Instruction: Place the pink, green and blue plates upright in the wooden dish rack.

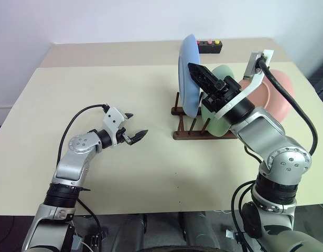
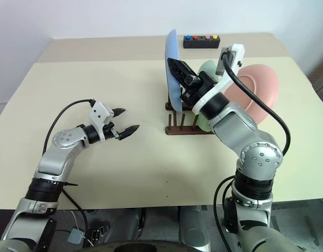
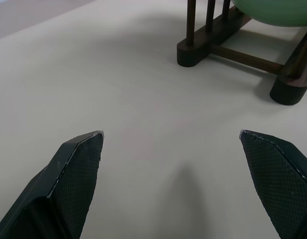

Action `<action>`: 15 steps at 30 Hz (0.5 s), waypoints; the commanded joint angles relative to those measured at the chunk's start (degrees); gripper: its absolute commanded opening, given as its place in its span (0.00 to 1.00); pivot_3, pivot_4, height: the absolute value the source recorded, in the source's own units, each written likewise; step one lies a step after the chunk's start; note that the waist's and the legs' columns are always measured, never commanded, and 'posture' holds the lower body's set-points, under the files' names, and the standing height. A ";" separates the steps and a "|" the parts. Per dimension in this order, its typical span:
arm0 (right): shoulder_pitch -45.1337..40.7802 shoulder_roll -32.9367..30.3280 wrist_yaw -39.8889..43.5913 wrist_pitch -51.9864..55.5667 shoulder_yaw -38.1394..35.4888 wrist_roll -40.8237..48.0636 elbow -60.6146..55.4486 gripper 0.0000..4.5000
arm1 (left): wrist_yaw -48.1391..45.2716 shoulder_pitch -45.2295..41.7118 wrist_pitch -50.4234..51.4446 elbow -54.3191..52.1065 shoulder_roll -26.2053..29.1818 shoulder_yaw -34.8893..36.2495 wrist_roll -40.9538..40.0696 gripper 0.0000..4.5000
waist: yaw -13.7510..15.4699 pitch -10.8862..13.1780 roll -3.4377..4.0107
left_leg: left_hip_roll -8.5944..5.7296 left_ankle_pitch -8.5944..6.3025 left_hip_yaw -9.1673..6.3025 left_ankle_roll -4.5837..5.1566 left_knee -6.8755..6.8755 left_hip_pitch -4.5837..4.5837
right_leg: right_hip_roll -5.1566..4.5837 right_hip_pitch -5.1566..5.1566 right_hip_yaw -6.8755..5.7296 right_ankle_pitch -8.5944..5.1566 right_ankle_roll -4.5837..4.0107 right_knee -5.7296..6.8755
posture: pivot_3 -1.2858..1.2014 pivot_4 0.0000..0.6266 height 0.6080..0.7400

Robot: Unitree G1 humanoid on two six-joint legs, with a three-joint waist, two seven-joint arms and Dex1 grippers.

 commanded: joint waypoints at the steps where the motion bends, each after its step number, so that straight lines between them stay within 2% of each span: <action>1: 0.61 -0.49 0.66 -1.63 -0.12 1.33 -0.96 0.00 | -0.31 -1.04 -0.59 -1.46 0.07 0.46 0.02 1.00 | 0.01 0.00 0.00 | 0.00 0.00 0.00 0.00 0.00 0.00 | 0.00 0.00 0.00 0.00 0.00 0.00 | 0.52 0.24 1.00; 15: 3.78 -0.69 -1.13 -3.04 0.69 3.07 -1.60 0.00 | -0.31 -1.12 -0.60 -1.46 0.04 0.33 0.42 1.00 | 0.02 0.00 0.00 | 0.00 0.00 0.00 0.00 0.01 0.00 | 0.00 0.01 0.00 0.00 0.00 0.00 | 0.52 0.24 1.00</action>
